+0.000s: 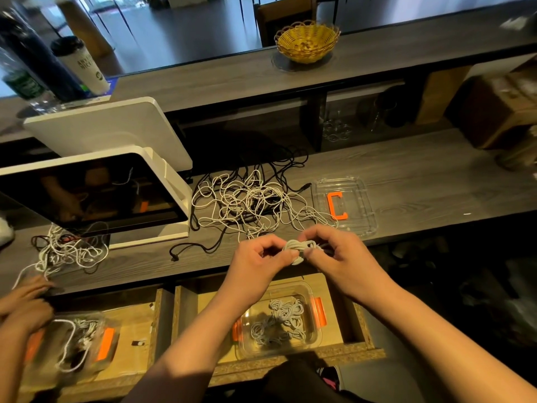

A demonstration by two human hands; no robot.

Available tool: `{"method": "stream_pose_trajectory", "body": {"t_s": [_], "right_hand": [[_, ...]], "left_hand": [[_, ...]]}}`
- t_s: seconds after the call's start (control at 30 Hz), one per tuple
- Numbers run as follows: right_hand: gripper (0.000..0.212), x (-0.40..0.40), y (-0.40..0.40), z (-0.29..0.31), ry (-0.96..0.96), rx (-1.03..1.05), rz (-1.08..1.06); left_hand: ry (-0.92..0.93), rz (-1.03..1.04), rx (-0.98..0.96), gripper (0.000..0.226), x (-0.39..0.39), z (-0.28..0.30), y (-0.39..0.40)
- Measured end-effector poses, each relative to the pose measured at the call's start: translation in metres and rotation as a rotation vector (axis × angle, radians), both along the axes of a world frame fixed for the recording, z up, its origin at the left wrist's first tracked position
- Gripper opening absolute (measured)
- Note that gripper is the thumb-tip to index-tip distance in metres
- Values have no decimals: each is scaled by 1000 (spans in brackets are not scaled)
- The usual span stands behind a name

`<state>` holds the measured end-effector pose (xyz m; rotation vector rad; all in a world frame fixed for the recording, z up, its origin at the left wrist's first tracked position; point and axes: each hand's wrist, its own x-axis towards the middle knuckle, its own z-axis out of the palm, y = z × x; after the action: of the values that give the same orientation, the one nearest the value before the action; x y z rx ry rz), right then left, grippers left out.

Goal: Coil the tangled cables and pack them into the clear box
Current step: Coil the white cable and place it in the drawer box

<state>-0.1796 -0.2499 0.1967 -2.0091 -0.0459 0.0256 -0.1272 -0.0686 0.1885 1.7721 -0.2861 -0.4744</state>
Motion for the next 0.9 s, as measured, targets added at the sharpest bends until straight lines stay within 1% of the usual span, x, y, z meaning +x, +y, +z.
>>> {"method": "stream_pose_trajectory", "body": {"t_s": [0.13,0.2,0.27,0.37,0.47,0.57,0.63,0.67,0.73,0.8,0.9], "right_hand": [[13,2,2,-1,4,14,-14],[11,4,2,-1,40,18,21],[11,5,1,0,79,44,55],[11,5,-2,0,130,137,82],[14,6,-1,2,186,227,78],[14,8,3,3,231,252,79],[12,9,6,5,225,261,68],[10,9,6,4,205,271,45],[6,8,8,2,160,282,-23],[7,7,10,0,136,286,-76],[3,9,9,4,139,345,-96]], "left_hand": [[-39,-60,22,11,3,1,3],[-70,-96,42,5,1,0,7],[-86,-117,54,15,-3,-3,11],[-44,-109,36,22,-6,-4,14],[63,8,-35,24,-12,-7,13],[303,144,-197,34,-21,-16,12],[444,193,-319,32,-26,-17,10],[484,210,-367,27,-27,-17,9],[504,236,-425,21,-26,-15,8],[487,236,-450,18,-23,-15,9],[468,235,-479,24,-19,-16,9]]}}
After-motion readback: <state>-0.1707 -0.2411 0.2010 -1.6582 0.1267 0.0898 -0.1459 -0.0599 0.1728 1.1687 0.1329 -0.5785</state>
